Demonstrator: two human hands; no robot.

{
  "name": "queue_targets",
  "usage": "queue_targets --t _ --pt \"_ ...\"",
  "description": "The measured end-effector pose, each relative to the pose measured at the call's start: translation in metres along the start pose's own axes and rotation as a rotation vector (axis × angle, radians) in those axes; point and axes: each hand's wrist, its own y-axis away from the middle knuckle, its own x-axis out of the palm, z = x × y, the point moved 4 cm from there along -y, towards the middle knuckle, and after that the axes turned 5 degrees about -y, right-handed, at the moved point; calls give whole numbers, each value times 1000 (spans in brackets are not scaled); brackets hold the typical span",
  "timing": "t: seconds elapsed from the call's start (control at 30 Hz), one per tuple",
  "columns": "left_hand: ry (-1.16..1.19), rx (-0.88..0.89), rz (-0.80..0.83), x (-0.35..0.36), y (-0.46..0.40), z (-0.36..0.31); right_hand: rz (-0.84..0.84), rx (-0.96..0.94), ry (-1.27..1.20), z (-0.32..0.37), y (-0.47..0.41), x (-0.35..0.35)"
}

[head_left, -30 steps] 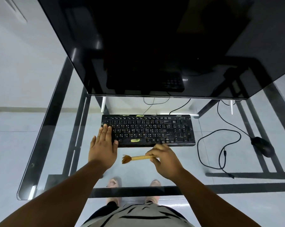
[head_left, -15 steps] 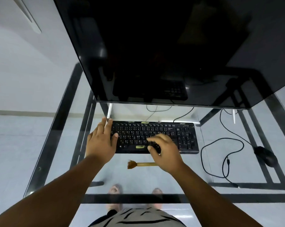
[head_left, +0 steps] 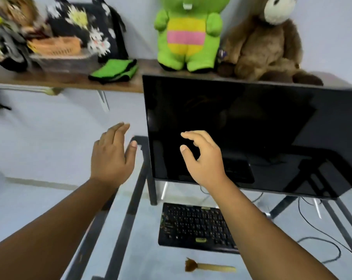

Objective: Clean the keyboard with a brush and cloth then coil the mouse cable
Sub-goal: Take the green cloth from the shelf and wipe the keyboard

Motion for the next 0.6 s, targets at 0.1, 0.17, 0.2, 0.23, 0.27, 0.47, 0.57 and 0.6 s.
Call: queue_targets --t 0.1,0.17,0.2,0.23,0.27,0.47,0.57,0.6 --pt "-13 34 -91 -27 -40 15 -92 -109 -11 33 -38 6" --pt "-12 43 -144 -43 -67 25 -145 -185 -9 55 -64 10" --pt "-14 45 -159 -47 -76 29 -164 -215 -8 64 -75 11" --pt "-11 39 -179 -53 -87 34 -188 -245 -6 74 -88 13" --pt "-10 37 -203 -60 -99 40 -213 -272 0 85 -103 17" --pt "-69 20 -205 -68 -150 68 -211 -204 90 118 -185 43" --pt "-107 31 -117 -56 -172 84 -47 -4 206 117 -229 69" --pt "-121 29 -84 -51 -178 91 21 56 262 114 -241 80"
